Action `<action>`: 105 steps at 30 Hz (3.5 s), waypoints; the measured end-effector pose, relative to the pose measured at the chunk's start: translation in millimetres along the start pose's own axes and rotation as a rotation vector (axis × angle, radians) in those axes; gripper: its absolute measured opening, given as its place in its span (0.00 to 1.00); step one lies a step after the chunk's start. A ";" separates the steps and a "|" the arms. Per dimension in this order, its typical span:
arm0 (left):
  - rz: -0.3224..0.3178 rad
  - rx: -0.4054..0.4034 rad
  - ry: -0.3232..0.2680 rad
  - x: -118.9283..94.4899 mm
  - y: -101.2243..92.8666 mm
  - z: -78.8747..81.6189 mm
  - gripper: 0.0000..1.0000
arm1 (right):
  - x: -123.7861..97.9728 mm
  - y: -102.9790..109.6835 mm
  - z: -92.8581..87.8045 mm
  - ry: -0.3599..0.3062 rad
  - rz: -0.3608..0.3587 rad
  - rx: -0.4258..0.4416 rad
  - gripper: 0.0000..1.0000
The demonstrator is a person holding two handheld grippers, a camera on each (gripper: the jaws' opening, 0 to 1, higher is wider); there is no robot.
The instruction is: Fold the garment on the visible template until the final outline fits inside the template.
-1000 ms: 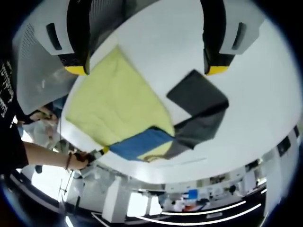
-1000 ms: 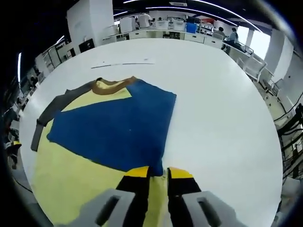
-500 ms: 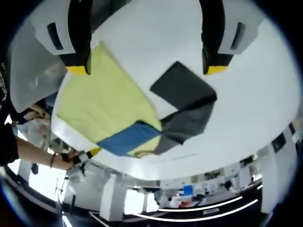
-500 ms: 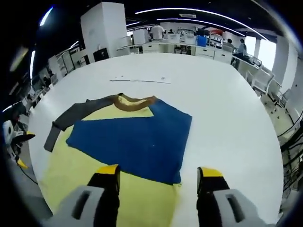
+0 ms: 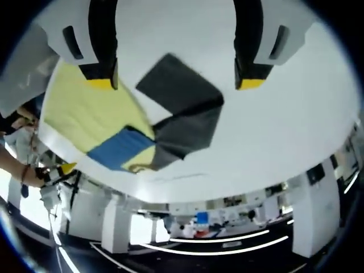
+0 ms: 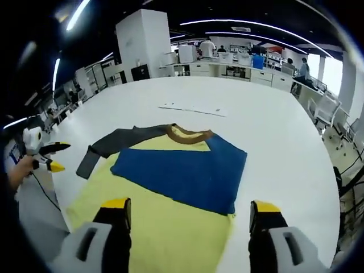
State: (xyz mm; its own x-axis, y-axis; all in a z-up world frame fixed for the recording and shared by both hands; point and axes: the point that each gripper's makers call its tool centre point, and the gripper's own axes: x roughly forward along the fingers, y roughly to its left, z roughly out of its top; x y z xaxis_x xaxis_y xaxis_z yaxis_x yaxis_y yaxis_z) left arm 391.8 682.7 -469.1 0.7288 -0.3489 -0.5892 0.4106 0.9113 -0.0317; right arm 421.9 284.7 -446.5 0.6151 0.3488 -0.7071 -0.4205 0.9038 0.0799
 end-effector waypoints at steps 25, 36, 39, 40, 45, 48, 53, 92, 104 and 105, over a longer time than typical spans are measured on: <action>0.114 0.004 -0.014 48.7 69.6 -1.8 0.48 | -52.5 36.1 -3.6 -0.055 0.070 -0.073 0.87; 0.135 0.028 -0.004 69.8 73.9 -6.8 0.28 | -55.1 30.8 -11.9 -0.051 0.042 -0.020 0.83; 0.129 0.033 0.002 76.7 71.7 -9.2 0.24 | -55.4 29.3 -12.9 -0.059 0.032 0.003 0.83; 0.123 0.037 0.007 79.8 70.3 -10.5 0.22 | -55.2 29.5 -12.7 -0.061 0.030 0.007 0.82; 0.103 -0.010 0.005 85.3 64.3 -13.4 0.00 | -55.2 35.3 -9.7 -0.080 0.029 0.011 0.82; 0.121 -0.014 -0.004 83.7 64.0 -14.1 0.00 | -54.7 38.0 -12.0 -0.084 0.036 0.013 0.82; 0.142 -0.010 -0.008 75.6 56.7 -18.7 0.00 | -56.1 37.1 -19.6 -0.099 0.035 0.077 0.81; 0.115 -0.068 -0.263 69.4 -8.4 100.8 0.00 | -73.3 34.8 -37.8 -0.060 -0.013 0.040 0.88; 0.027 0.015 -0.305 99.4 -59.6 141.9 0.00 | -75.9 29.0 -44.3 -0.056 -0.023 0.056 0.88; 0.018 0.018 -0.307 102.7 -65.7 144.9 0.00 | -76.0 28.3 -44.8 -0.057 -0.024 0.059 0.88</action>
State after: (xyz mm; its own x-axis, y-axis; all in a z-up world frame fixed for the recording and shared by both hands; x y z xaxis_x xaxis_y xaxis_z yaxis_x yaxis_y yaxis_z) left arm 519.0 555.2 -410.6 0.8663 -0.3849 -0.3183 0.4037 0.9149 -0.0077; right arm 333.4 272.7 -421.9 0.6624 0.3386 -0.6683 -0.3663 0.9245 0.1053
